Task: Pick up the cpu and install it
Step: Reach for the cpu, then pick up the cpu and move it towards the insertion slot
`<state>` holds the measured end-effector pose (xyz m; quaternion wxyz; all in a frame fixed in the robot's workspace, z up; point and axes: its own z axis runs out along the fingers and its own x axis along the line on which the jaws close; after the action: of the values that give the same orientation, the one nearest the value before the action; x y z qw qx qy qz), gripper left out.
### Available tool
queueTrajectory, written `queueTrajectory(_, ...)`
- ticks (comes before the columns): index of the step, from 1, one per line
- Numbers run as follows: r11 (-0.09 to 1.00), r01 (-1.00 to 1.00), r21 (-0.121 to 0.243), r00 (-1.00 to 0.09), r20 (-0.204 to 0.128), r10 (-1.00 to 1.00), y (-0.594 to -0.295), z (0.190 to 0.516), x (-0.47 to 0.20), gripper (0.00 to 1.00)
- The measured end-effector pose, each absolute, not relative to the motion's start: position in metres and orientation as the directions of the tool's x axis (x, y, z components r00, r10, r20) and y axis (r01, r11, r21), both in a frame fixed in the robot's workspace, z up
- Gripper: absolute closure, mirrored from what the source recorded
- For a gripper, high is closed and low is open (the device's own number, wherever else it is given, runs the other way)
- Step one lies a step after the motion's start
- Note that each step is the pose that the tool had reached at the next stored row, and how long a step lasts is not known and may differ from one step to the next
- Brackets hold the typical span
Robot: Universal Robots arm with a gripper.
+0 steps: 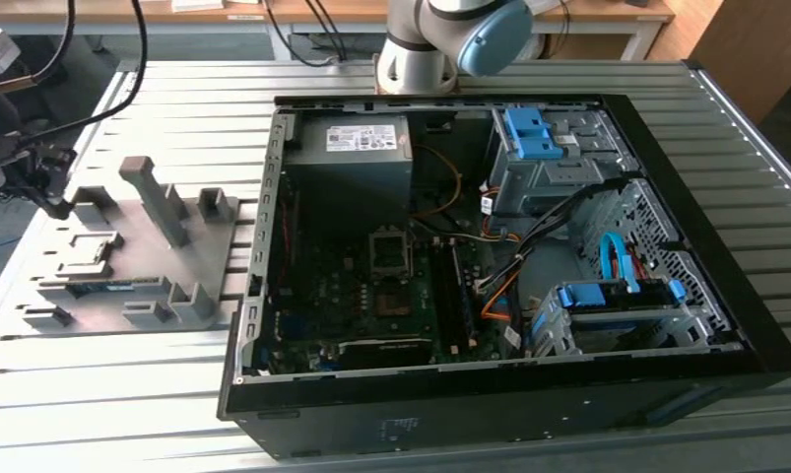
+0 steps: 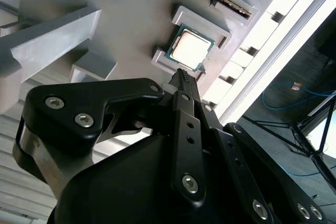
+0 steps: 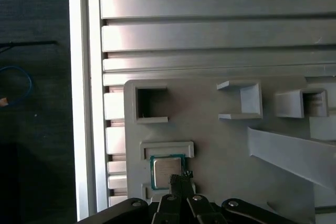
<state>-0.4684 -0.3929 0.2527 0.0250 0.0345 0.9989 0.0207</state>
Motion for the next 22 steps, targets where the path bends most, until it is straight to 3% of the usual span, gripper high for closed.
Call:
queueTrajectory(8, 0.997, 0.068, 0.038, -0.996, -0.049, 0.070, -0.3914, 0.2467, -0.4685, 0.90)
queueTrajectory(12, 0.998, 0.067, -0.019, -0.996, -0.053, 0.066, -0.3908, 0.2467, -0.4685, 0.90)
queueTrajectory(22, 0.998, 0.067, -0.020, -0.996, -0.053, 0.066, -0.3907, 0.2467, -0.4685, 0.90)
